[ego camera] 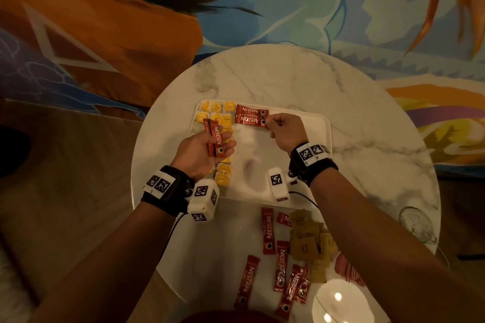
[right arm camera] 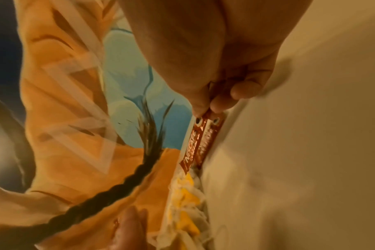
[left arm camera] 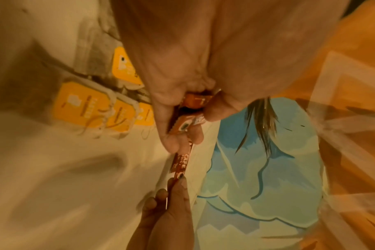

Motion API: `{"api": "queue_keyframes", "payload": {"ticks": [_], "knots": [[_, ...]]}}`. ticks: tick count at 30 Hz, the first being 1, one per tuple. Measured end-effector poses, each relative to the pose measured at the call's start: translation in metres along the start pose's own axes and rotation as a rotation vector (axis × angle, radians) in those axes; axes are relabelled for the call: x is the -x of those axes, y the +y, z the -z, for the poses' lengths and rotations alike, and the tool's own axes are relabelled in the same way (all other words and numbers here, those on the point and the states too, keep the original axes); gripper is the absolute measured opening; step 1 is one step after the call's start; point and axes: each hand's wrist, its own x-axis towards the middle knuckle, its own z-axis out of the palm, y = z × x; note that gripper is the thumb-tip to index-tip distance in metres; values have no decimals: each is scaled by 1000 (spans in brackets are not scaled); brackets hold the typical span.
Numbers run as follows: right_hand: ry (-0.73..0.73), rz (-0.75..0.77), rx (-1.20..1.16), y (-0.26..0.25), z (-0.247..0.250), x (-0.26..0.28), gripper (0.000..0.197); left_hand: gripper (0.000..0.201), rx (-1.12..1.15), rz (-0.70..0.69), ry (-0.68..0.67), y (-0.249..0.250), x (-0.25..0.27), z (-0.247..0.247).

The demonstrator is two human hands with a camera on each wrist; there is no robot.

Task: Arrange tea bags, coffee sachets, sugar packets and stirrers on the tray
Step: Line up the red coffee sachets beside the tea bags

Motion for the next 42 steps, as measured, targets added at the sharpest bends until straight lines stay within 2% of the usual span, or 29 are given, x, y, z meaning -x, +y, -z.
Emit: {"api": "queue_keyframes", "payload": {"ticks": [6,9,12,14,18,21,24,27,30,32,36,39,42], "knots": [[10,-17,90,4,-12,-13,10,32,-85,-36,-54,-1,9,1],[21,-21,165,5,-16,-18,6,27,-107,-48,-39,-2,12,1],[52,-36,191,8,-17,-20,11,24,-139,-53,-17,-4,14,-1],[73,-48,199,6,-16,-18,5,23,-166,-56,6,-4,14,-2],[121,-35,234,3,-12,-13,25,18,-205,-70,35,-7,13,-4],[125,-17,218,0,-11,-6,25,12,-210,-69,46,-9,11,-3],[58,53,136,-6,-10,6,18,12,-258,-75,30,-10,12,-5],[-105,97,3,-20,-8,28,20,20,-291,-95,19,-12,10,-8],[-267,123,-2,-31,-5,51,25,26,-281,-90,17,-15,9,-13],[-338,150,11,-33,-5,63,19,25,-271,-91,18,-16,9,-16],[-338,190,33,-24,-12,76,10,22,-212,-91,-17,-20,7,-21],[-329,149,14,-18,-13,80,9,10,-251,-91,38,-23,5,-22],[-370,96,-17,-17,-8,81,5,9,-304,-111,71,-23,6,-21]]}}
